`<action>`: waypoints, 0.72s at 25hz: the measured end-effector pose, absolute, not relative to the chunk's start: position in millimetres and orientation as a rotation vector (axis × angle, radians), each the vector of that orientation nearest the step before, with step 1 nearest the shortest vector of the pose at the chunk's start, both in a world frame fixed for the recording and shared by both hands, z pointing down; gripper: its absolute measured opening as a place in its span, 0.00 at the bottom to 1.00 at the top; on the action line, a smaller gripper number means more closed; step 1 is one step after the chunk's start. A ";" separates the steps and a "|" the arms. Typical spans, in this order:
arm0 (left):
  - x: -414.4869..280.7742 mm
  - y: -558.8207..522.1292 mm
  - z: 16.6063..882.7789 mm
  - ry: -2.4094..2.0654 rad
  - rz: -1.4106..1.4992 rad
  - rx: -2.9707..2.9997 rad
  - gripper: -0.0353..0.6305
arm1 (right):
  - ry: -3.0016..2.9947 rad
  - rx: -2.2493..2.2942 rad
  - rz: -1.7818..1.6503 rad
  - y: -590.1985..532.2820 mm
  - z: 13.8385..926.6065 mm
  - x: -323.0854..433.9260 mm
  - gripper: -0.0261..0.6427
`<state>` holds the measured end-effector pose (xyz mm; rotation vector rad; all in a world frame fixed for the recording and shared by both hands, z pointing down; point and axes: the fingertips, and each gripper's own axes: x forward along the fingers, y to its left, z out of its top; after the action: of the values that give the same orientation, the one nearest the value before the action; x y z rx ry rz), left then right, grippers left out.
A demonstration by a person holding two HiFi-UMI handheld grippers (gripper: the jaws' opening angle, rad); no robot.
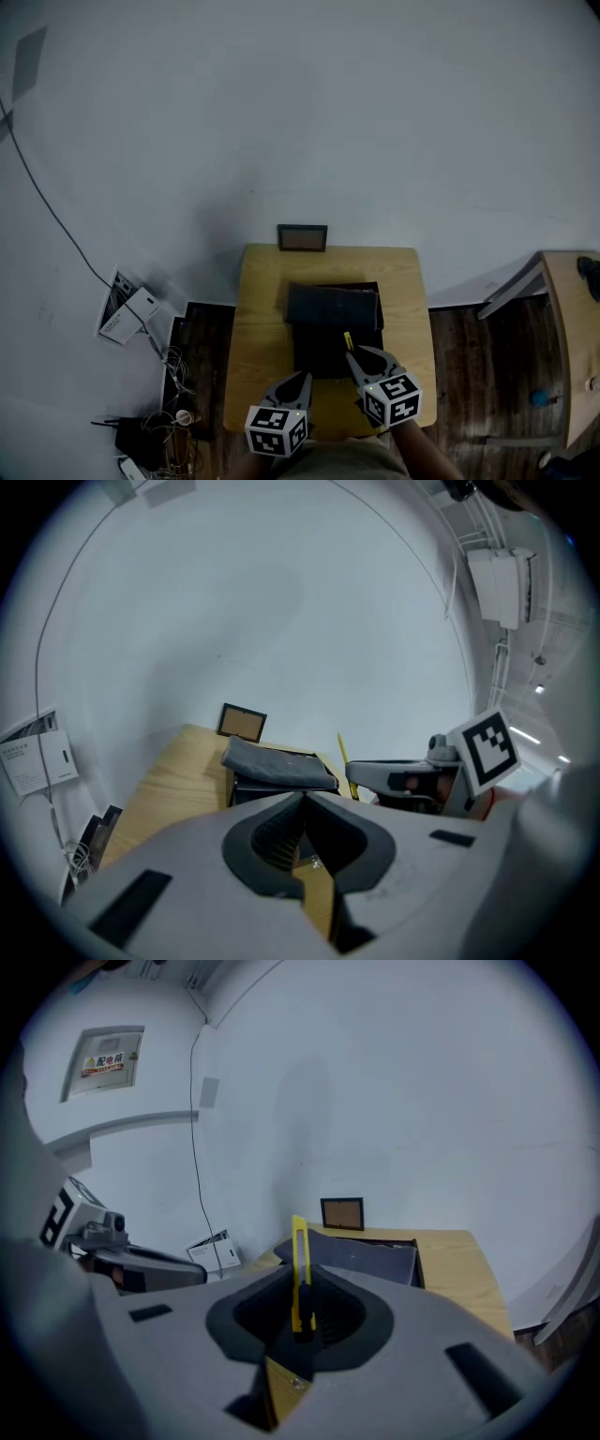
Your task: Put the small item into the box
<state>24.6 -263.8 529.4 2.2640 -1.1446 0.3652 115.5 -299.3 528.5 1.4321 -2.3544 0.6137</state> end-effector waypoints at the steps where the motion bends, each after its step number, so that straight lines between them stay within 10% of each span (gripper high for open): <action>1: 24.7 -266.5 529.3 -1.157 0.363 2.256 0.06 | -2.353 1.416 0.619 -302.8 533.2 115.4 0.11; 18: 11.9 -279.8 549.4 -1.323 0.331 2.107 0.06 | -2.248 1.103 0.592 -324.7 614.6 116.0 0.11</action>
<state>11.9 -279.8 549.4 2.1073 -1.3233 0.3314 116.0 -324.7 614.6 1.1032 -2.2484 0.5915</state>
